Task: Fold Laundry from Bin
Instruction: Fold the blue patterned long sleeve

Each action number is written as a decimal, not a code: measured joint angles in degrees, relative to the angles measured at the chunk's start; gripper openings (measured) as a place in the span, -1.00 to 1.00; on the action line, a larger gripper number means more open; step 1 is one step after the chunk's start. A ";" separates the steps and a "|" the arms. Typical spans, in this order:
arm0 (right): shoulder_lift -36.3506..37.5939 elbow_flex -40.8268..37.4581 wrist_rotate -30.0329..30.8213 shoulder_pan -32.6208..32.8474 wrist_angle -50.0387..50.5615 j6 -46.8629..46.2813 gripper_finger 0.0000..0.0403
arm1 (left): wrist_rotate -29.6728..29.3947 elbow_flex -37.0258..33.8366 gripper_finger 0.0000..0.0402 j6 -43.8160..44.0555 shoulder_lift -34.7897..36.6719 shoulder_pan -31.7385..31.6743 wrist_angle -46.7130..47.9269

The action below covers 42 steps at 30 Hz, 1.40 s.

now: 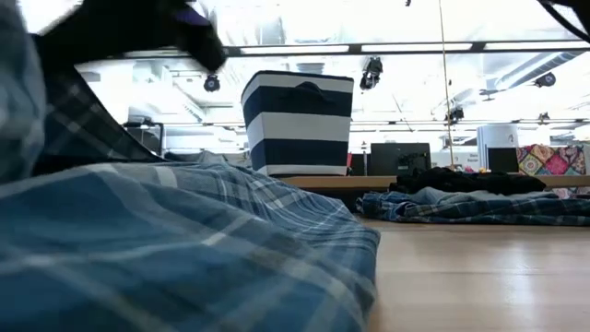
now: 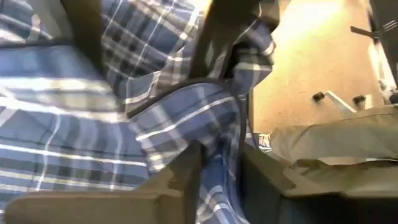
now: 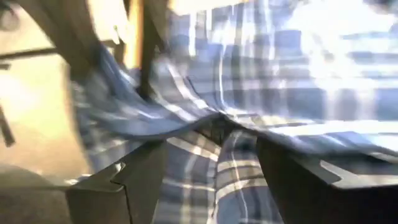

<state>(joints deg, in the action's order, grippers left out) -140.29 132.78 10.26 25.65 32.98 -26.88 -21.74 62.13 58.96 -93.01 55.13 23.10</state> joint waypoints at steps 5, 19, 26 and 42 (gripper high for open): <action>4.62 2.22 -0.65 0.93 12.34 -2.05 0.23 | 0.26 0.09 -0.30 -1.49 2.22 0.22 0.01; -2.61 1.83 -3.18 5.12 -3.03 -9.77 0.25 | 3.07 0.09 -0.04 -2.81 3.97 0.66 -1.18; -1.29 1.83 -2.85 3.78 2.21 -12.06 0.23 | 4.81 0.09 -0.04 -1.03 4.12 1.74 0.60; -1.67 -2.44 -6.61 1.74 30.64 -10.98 0.25 | 6.63 -8.32 -0.06 10.80 10.26 1.72 24.09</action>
<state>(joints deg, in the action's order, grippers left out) -141.96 130.34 3.65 27.39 63.62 -37.86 -15.11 53.81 69.76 -82.75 56.86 47.19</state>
